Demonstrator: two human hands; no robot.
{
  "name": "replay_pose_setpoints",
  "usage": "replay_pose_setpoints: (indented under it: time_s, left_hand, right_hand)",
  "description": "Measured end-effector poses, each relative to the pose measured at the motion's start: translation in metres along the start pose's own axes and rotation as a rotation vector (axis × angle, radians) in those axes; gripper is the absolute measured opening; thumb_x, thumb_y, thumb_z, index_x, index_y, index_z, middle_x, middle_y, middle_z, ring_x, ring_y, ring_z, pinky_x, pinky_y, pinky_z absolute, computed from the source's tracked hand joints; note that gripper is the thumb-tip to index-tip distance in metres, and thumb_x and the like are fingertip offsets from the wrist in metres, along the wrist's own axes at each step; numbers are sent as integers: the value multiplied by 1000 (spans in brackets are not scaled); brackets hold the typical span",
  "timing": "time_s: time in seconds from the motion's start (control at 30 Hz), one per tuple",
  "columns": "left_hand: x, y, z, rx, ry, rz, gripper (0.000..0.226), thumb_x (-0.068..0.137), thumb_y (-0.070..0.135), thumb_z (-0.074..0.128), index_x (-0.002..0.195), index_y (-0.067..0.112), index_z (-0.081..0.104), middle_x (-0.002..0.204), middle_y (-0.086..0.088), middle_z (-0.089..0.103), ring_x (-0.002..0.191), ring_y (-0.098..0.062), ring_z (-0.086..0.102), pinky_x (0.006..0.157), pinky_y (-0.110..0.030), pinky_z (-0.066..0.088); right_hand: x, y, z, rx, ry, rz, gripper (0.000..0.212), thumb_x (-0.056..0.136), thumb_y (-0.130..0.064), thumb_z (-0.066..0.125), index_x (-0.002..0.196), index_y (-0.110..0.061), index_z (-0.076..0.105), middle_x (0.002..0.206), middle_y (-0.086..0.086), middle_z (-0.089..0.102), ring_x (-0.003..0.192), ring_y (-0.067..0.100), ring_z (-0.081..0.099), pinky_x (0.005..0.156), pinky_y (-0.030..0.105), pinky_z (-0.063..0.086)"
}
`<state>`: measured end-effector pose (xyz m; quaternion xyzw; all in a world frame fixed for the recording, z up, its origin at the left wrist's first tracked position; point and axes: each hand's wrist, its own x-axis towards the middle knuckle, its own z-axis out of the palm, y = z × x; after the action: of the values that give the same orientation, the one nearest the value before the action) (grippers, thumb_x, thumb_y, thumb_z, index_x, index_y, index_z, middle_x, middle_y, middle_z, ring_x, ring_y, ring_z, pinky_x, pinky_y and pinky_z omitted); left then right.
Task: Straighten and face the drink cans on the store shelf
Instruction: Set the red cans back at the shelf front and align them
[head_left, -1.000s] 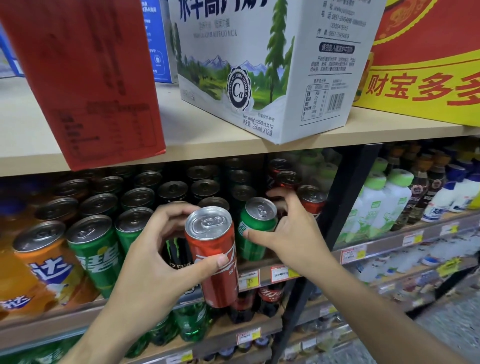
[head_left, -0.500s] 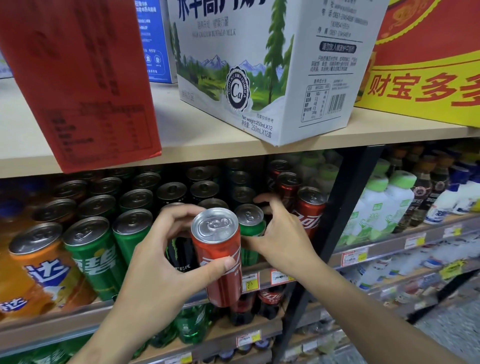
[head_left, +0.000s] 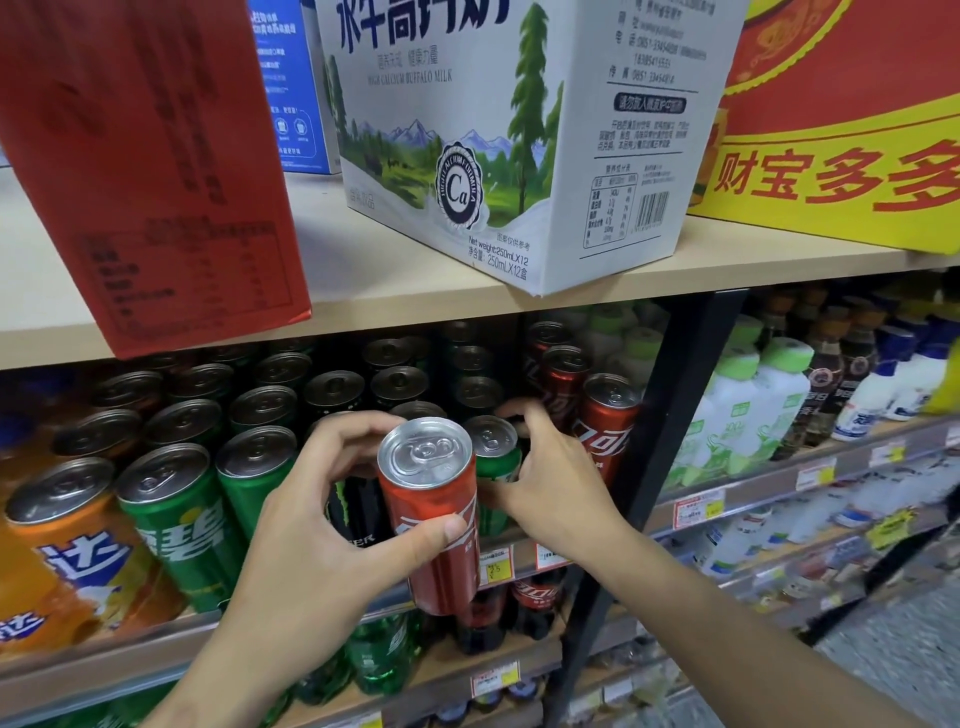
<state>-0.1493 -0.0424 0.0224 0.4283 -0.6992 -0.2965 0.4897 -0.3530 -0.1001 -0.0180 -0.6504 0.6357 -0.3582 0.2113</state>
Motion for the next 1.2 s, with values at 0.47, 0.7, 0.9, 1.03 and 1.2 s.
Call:
replay_pose_setpoints:
  time_s: [0.47, 0.7, 0.9, 1.03, 1.2]
  left_hand:
    - [2, 4, 2, 9, 12, 11, 63, 55, 51, 84, 112, 39, 59, 114, 22, 70, 110, -2, 64, 93, -34, 46]
    - [15, 6, 18, -26, 0, 25, 60, 60, 41, 87, 114, 34, 60, 112, 16, 73, 108, -8, 66, 95, -43, 50]
    - [40, 12, 49, -35, -34, 28, 57, 63, 38, 91, 110, 37, 59, 106, 18, 74, 103, -6, 68, 92, -34, 51]
    - [55, 12, 68, -3, -66, 48, 60, 66, 37, 89, 116, 39, 57, 104, 27, 70, 104, 9, 62, 86, -10, 44]
    - [73, 9, 85, 66, -136, 118, 60, 73, 29, 86, 126, 35, 59, 113, 28, 67, 108, 16, 57, 86, -1, 36]
  right_hand:
    - [-15, 3, -11, -90, 3, -107, 64, 84, -40, 71, 139, -43, 38, 122, -5, 58, 89, 11, 65, 84, 30, 52]
    - [-61, 7, -58, 149, 252, -63, 29, 94, -35, 62, 118, -49, 55, 67, -2, 61, 56, 12, 60, 60, 26, 46]
    - [-82, 13, -87, 290, 421, -72, 17, 95, -24, 61, 102, -40, 61, 85, -6, 70, 49, 16, 55, 47, 28, 42]
    - [-93, 22, -95, 306, 452, -49, 11, 95, -25, 61, 98, -35, 62, 59, 9, 63, 43, 26, 47, 44, 31, 38]
    - [-103, 26, -100, 325, 469, -26, 14, 93, -25, 62, 91, -39, 64, 59, 21, 59, 49, 44, 47, 41, 47, 37]
